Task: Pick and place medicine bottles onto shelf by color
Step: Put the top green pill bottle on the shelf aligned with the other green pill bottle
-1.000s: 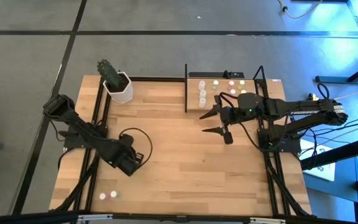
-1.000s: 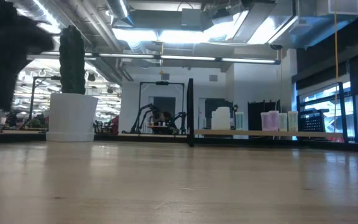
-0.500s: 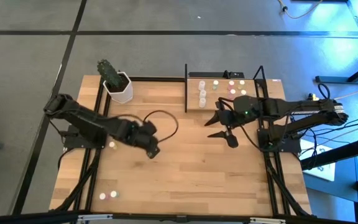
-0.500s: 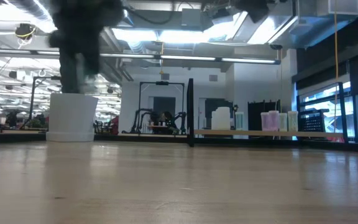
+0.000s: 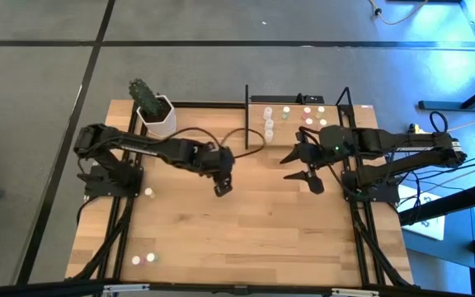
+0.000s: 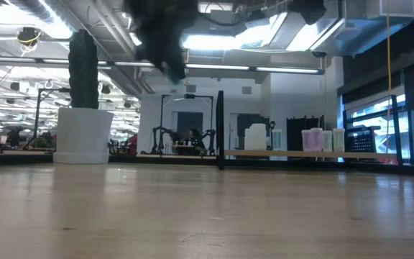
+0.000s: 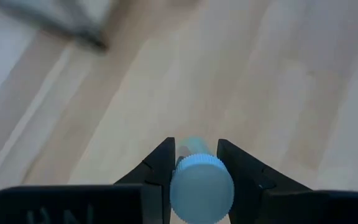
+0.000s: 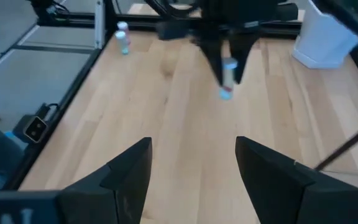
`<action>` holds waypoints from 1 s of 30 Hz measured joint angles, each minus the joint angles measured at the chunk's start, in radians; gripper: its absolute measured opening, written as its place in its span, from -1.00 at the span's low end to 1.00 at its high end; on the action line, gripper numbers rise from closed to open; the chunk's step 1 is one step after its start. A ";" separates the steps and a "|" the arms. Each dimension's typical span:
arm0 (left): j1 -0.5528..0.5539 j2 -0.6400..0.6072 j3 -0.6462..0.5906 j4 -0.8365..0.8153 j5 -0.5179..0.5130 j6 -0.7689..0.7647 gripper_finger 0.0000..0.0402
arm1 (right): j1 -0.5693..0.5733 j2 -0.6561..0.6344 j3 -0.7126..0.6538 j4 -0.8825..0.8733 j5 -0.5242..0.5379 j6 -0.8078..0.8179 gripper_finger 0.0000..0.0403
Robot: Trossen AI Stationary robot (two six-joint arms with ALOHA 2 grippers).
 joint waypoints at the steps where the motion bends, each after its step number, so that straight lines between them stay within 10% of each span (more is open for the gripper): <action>1: 0.005 0.018 0.014 0.029 0.031 0.058 -0.55 | 0.000 0.001 0.000 -0.011 0.006 -0.001 0.15; 30: 0.031 0.248 0.030 0.179 0.196 0.297 -0.55 | 0.000 0.002 0.000 -0.080 0.081 0.002 0.15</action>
